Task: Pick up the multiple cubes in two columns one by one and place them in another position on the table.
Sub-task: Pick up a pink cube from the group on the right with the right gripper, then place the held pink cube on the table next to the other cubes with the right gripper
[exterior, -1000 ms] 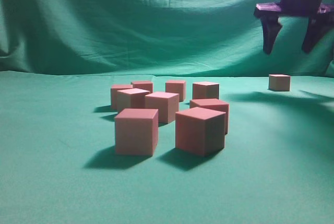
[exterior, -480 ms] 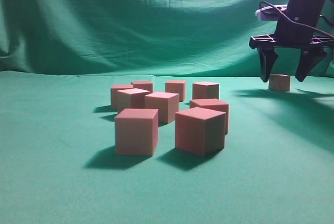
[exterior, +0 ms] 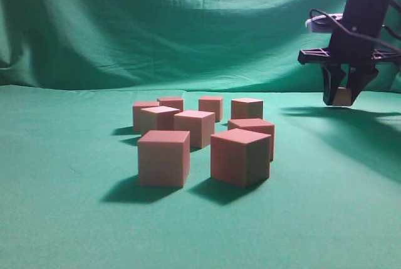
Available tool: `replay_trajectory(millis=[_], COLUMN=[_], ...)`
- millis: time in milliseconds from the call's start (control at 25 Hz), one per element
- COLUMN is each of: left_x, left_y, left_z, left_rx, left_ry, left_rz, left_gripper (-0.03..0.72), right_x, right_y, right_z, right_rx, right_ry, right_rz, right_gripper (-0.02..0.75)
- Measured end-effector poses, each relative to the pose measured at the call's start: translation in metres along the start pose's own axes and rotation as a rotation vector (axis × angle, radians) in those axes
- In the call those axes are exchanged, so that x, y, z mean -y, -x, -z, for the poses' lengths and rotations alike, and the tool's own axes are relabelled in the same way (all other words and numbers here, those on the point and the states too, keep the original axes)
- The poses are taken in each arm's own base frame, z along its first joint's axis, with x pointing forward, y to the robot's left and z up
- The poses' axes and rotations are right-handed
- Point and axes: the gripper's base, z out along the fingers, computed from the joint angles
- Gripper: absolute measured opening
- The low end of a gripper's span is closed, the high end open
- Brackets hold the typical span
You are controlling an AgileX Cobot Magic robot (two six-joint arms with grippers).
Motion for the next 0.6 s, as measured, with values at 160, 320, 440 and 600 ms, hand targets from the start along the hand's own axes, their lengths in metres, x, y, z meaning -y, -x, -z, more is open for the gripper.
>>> replay_trajectory(millis=[160, 320, 440, 600], left_x=[0.0, 0.0, 0.0, 0.0], left_y=[0.0, 0.0, 0.0, 0.0], left_z=[0.0, 0.0, 0.0, 0.0], left_rx=[0.0, 0.0, 0.0, 0.0], left_ry=[0.0, 0.0, 0.0, 0.0], left_rz=[0.0, 0.0, 0.0, 0.0], left_gripper=[0.0, 0.0, 0.0, 0.0], right_x=[-0.004, -0.015, -0.022, -0.029], right_y=[0.015, 0.032, 0.04, 0.039], right_z=[0.03, 0.085, 0.131, 0.181], right_rx=[-0.008, 0.01, 0.069, 0.148], right_ry=[0.007, 0.034, 0.093, 0.162], right_rz=[0.008, 0.021, 0.009, 0.002], right_gripper=[0.266, 0.266, 0.266, 0.266])
